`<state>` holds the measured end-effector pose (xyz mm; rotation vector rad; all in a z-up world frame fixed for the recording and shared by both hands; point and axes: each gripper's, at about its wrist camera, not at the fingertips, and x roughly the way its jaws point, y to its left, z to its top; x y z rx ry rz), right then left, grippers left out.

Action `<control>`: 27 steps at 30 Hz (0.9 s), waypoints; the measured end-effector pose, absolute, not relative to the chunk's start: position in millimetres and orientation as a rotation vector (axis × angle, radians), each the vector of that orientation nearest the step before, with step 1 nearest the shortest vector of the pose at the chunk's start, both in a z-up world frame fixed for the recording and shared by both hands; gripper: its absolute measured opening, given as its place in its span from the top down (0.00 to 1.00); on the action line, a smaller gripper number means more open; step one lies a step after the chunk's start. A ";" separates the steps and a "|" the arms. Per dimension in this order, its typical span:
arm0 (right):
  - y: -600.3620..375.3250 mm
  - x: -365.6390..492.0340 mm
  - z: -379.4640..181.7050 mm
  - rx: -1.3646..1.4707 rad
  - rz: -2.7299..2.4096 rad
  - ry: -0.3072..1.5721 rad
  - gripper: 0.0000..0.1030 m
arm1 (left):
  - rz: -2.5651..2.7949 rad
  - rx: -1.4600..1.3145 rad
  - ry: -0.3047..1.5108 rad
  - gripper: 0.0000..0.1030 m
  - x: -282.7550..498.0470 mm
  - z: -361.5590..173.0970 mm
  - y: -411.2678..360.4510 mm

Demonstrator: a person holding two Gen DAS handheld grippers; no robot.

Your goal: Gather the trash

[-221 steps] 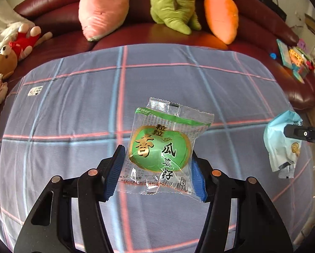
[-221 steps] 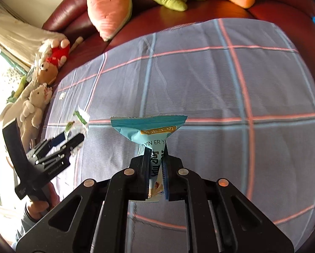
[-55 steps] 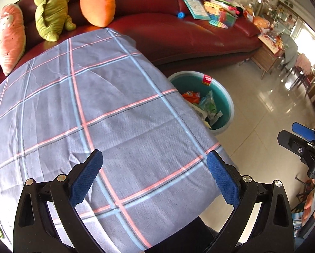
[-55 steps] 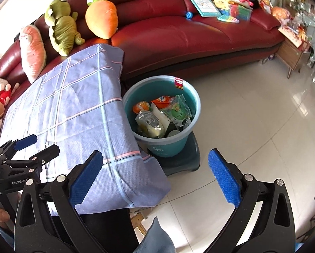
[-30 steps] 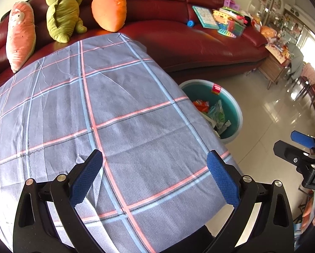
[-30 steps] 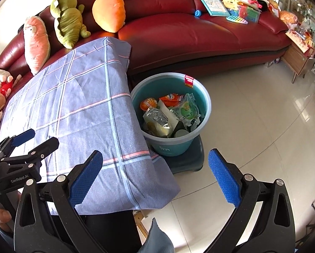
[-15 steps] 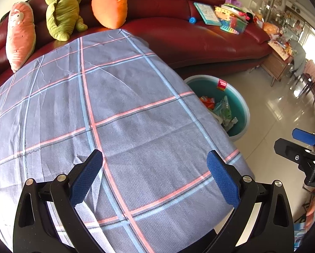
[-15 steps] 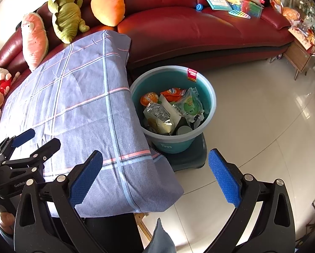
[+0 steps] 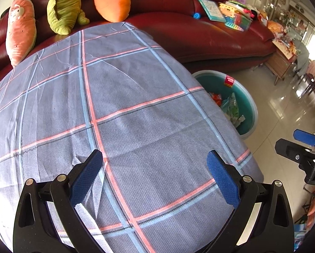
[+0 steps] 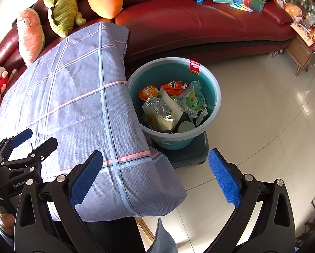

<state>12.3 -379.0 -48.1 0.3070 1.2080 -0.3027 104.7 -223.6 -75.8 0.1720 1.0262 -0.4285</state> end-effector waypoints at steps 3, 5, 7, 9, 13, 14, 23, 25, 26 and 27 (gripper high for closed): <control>-379.3 14.0 -48.8 0.303 -0.305 1.210 0.07 | -0.428 0.177 1.026 0.04 105.0 -76.6 -224.7; -379.9 15.8 -49.1 0.298 -0.308 1.212 0.07 | -0.427 0.183 1.025 0.04 105.9 -77.1 -225.5; -380.8 17.3 -48.7 0.294 -0.312 1.213 0.07 | -0.428 0.185 1.022 0.04 106.5 -76.9 -226.3; -381.8 18.3 -48.1 0.291 -0.317 1.213 0.07 | -0.429 0.189 1.018 0.04 106.9 -76.4 -226.9; -383.6 18.9 -47.9 0.290 -0.326 1.212 0.07 | -0.433 0.210 1.007 0.04 107.0 -74.9 -230.1; -383.9 19.1 -47.9 0.291 -0.329 1.211 0.07 | -0.434 0.210 1.008 0.04 107.1 -74.5 -230.5; -387.6 21.5 -43.8 0.285 -0.344 1.199 0.07 | -0.436 0.217 1.008 0.04 110.6 -73.8 -231.8; -387.8 21.9 -41.2 0.280 -0.351 1.192 0.07 | -0.449 0.215 1.013 0.04 111.1 -74.0 -231.9; -388.0 22.0 -39.9 0.276 -0.354 1.189 0.07 | -0.444 0.215 1.011 0.04 111.1 -73.6 -231.1; -388.0 22.2 -38.7 0.274 -0.358 1.187 0.07 | -0.438 0.217 1.007 0.04 111.2 -73.0 -230.5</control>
